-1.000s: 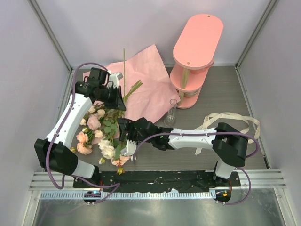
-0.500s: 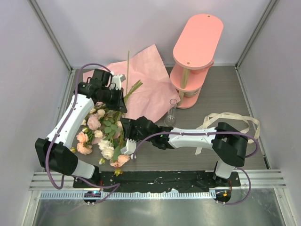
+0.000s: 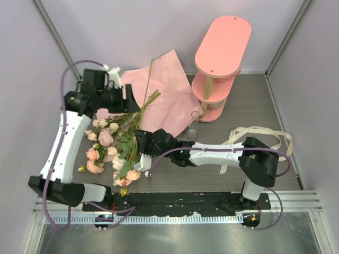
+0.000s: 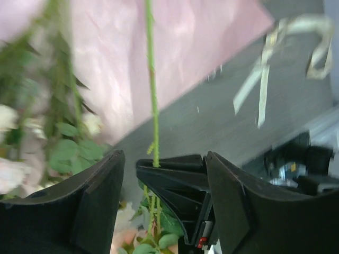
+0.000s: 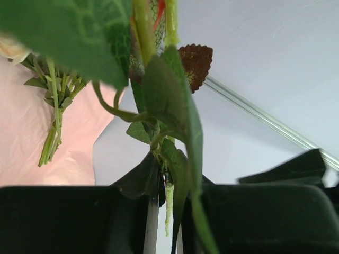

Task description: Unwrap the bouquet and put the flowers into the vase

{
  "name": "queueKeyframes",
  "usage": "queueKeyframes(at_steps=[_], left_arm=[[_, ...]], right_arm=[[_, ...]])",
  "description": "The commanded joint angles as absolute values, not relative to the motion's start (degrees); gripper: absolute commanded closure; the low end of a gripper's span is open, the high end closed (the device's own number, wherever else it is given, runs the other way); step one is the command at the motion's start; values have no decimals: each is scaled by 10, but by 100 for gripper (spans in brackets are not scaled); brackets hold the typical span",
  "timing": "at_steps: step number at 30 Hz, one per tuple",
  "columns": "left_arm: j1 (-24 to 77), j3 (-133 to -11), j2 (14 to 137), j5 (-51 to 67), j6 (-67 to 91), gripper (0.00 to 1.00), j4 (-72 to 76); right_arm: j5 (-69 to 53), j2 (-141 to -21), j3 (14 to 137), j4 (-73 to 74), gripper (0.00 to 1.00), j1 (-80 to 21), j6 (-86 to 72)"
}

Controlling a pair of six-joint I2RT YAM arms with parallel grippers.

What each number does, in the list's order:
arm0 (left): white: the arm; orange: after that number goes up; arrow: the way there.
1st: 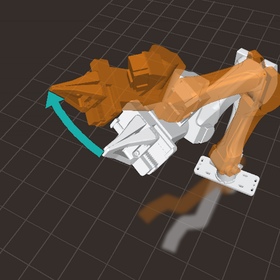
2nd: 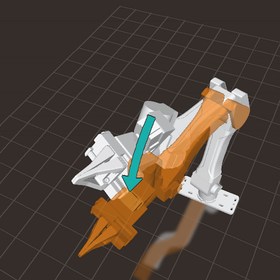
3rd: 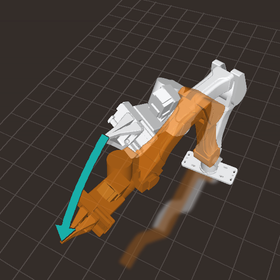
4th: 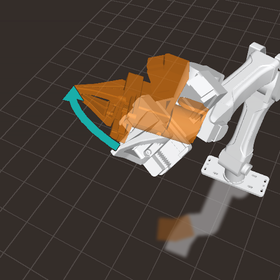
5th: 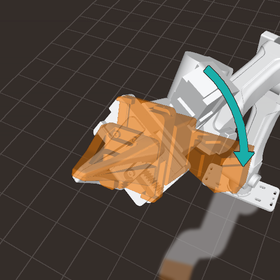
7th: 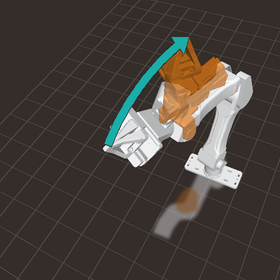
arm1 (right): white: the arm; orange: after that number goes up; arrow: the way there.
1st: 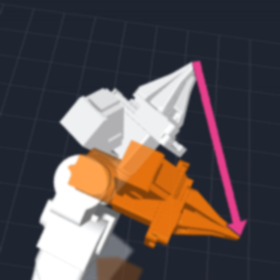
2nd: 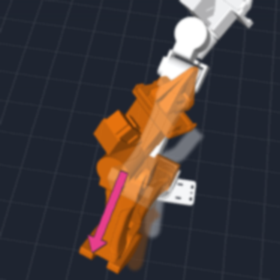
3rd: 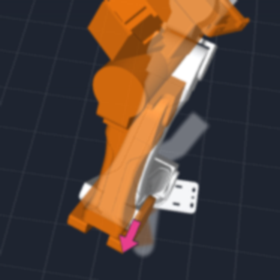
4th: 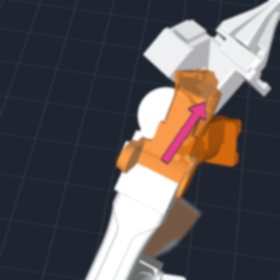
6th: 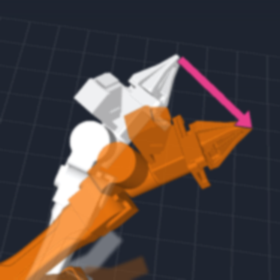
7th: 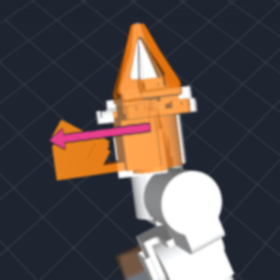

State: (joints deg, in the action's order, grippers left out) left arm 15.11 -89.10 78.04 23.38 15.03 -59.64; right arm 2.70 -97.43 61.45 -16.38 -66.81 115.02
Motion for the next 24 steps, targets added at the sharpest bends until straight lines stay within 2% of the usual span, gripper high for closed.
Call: queueKeyframes(at_steps=[1, 4, 7, 9, 12, 14, 17, 21, 24], left_arm=[[99, -1024, 699, 130, 191, 32, -598], [85, -1071, 653, 22, 201, 28, -578], [85, -1078, 586, -45, 208, 27, -551], [84, -1071, 545, -61, 212, 26, -542], [84, -1048, 496, -100, 220, 26, -521], [85, -1018, 462, -117, 212, 26, -494], [84, -995, 446, -132, 202, 25, -483], [84, -959, 444, -113, 204, 24, -472], [84, -919, 438, -92, 212, 25, -454]], right_arm=[[17, -973, 664, -225, 99, -667, 1123], [18, -972, 701, -265, 99, -667, 1062], [23, -955, 774, -260, 99, -668, 898], [38, -934, 850, -215, 99, -668, 721], [119, -924, 938, -190, 99, -669, 553], [199, -918, 1013, -146, 99, -669, 424], [281, -918, 1111, -61, 99, -668, 329], [398, -872, 1171, -4, 99, -668, 169], [430, -847, 1213, 78, 99, -666, 112]])
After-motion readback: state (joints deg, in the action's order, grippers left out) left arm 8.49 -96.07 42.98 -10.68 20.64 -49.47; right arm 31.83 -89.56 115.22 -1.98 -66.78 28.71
